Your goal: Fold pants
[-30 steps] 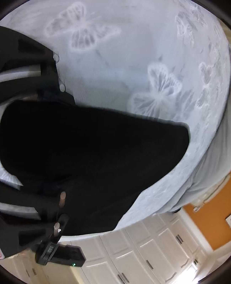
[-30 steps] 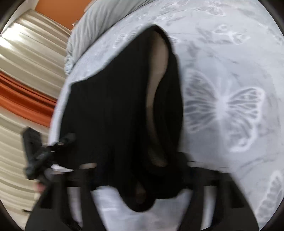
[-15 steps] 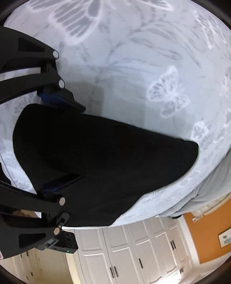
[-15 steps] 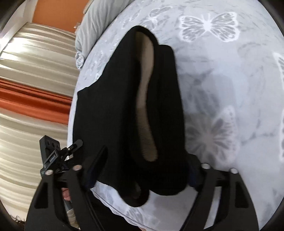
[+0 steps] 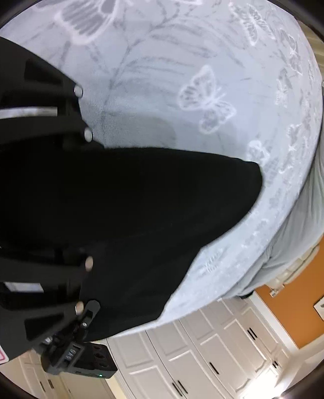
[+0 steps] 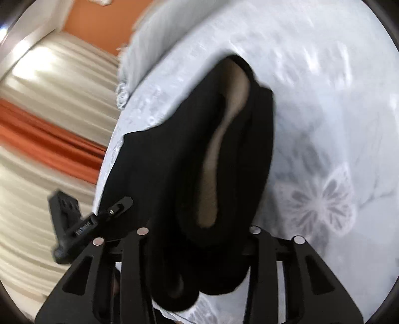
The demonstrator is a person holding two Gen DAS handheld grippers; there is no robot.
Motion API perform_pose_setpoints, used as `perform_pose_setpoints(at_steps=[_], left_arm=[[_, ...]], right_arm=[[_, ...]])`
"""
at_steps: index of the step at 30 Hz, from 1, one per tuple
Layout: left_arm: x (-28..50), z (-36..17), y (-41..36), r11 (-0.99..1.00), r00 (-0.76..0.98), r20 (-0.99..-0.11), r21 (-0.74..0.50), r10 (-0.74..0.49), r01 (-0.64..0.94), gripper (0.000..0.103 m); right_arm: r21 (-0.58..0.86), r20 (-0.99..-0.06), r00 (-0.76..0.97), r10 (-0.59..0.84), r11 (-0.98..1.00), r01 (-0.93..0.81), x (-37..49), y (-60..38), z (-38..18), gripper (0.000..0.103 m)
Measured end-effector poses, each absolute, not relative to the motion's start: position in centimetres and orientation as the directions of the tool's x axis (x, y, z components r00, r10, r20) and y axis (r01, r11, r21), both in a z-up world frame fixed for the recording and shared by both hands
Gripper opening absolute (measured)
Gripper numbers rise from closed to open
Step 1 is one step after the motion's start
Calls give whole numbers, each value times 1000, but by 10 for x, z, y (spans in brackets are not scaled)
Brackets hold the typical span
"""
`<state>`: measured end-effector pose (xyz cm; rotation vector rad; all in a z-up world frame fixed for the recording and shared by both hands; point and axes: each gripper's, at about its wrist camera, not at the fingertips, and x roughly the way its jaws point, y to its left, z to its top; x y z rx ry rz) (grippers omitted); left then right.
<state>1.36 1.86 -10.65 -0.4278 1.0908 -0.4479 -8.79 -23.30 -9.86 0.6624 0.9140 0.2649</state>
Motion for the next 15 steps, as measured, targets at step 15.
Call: perform_pose_setpoints(at_steps=[15], left_arm=[[-52,94,18,874,650,-587,-362,-483,324,34]], right_arm=[[589,-418,754,507,783,-199,-143,-210,55,35]])
